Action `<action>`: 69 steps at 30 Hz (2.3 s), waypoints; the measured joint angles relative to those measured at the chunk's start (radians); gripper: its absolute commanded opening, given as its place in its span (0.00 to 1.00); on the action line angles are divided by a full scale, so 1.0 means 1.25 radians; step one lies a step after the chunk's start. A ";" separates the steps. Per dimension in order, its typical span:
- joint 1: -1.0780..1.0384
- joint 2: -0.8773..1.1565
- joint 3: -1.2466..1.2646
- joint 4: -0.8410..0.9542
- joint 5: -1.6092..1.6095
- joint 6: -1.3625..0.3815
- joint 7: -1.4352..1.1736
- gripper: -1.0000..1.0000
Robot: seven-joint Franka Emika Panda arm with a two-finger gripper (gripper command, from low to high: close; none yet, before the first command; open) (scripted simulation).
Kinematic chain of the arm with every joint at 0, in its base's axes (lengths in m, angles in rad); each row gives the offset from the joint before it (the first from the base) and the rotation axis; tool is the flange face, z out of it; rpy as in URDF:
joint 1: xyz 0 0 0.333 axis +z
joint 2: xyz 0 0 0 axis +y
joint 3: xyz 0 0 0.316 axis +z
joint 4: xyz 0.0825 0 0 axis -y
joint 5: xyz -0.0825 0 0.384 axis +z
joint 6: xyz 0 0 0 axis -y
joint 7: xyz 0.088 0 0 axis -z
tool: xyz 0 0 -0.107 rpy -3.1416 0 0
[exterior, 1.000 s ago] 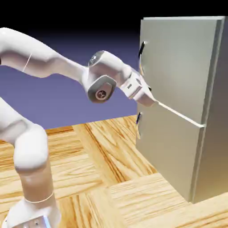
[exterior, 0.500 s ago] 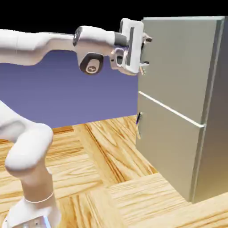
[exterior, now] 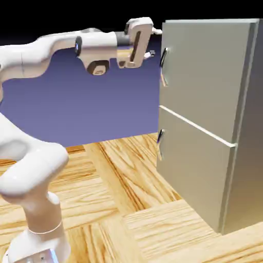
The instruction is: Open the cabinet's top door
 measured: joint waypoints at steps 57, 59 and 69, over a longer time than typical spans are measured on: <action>0.249 -0.574 -0.396 -0.599 0.236 -0.878 0.310 0.00; 0.261 -0.583 -0.454 -0.620 0.189 -0.911 0.300 0.00; 0.124 -0.640 -0.616 -0.665 0.089 -1.156 0.300 0.00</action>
